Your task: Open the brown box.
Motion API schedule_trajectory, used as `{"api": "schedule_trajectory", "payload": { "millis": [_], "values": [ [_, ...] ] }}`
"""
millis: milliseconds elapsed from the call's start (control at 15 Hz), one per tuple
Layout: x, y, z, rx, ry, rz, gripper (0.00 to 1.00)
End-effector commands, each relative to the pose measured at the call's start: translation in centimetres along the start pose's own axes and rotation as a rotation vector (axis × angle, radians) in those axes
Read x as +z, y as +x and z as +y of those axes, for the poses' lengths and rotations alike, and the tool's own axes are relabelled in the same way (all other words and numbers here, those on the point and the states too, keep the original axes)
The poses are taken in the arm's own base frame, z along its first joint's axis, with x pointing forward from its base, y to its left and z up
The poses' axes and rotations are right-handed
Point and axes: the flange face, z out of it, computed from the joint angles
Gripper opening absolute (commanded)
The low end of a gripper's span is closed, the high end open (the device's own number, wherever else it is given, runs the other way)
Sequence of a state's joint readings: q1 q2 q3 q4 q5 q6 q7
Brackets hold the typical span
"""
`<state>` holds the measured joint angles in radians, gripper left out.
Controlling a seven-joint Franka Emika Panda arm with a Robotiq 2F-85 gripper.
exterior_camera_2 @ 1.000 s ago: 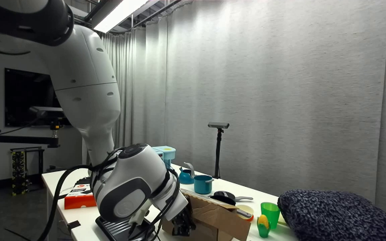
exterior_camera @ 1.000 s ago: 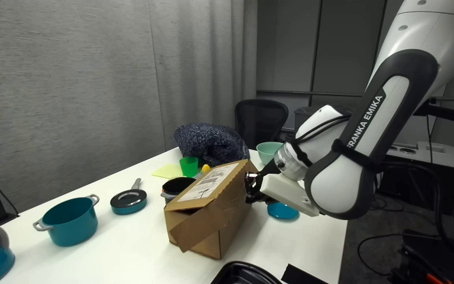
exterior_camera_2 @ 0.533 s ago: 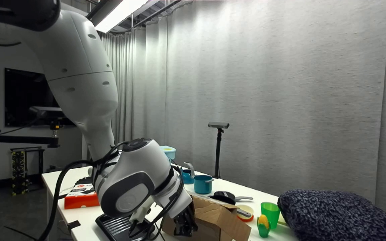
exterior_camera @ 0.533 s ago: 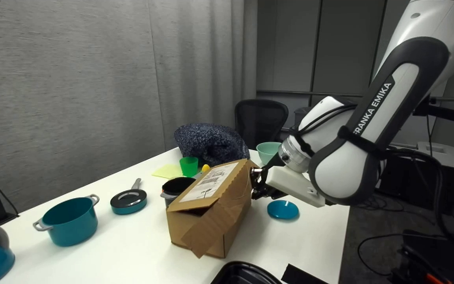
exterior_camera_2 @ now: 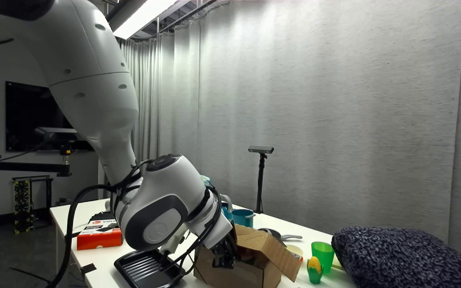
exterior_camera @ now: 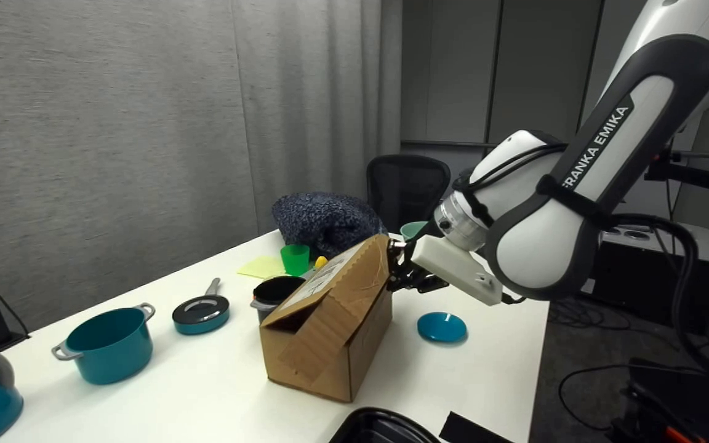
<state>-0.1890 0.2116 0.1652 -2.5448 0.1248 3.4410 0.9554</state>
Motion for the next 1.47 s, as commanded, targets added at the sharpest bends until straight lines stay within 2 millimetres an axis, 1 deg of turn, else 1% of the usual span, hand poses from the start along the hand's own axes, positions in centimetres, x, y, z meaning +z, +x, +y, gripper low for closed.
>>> {"api": "schedule_trajectory", "payload": {
  "millis": [0, 267, 400, 533, 600, 667, 1333, 1400],
  "values": [
    [-1.4, 2.4, -0.5, 0.019, -0.015, 0.023, 0.01],
    [-2.0, 5.4, -3.1, 0.064, 0.013, 0.055, 0.01],
    [-1.8, 6.7, -4.3, 0.075, 0.003, 0.054, 0.01],
    [-0.8, 7.7, -4.5, 0.074, -0.040, 0.026, 0.01],
    [-1.4, 6.8, -3.7, 0.078, -0.015, 0.044, 0.01],
    [-1.4, 7.1, -3.9, 0.079, -0.019, 0.043, 0.05],
    [-1.2, 6.9, -3.6, 0.079, -0.025, 0.038, 0.05],
    [-1.2, 6.9, -3.6, 0.079, -0.025, 0.038, 0.01]
  ]
}}
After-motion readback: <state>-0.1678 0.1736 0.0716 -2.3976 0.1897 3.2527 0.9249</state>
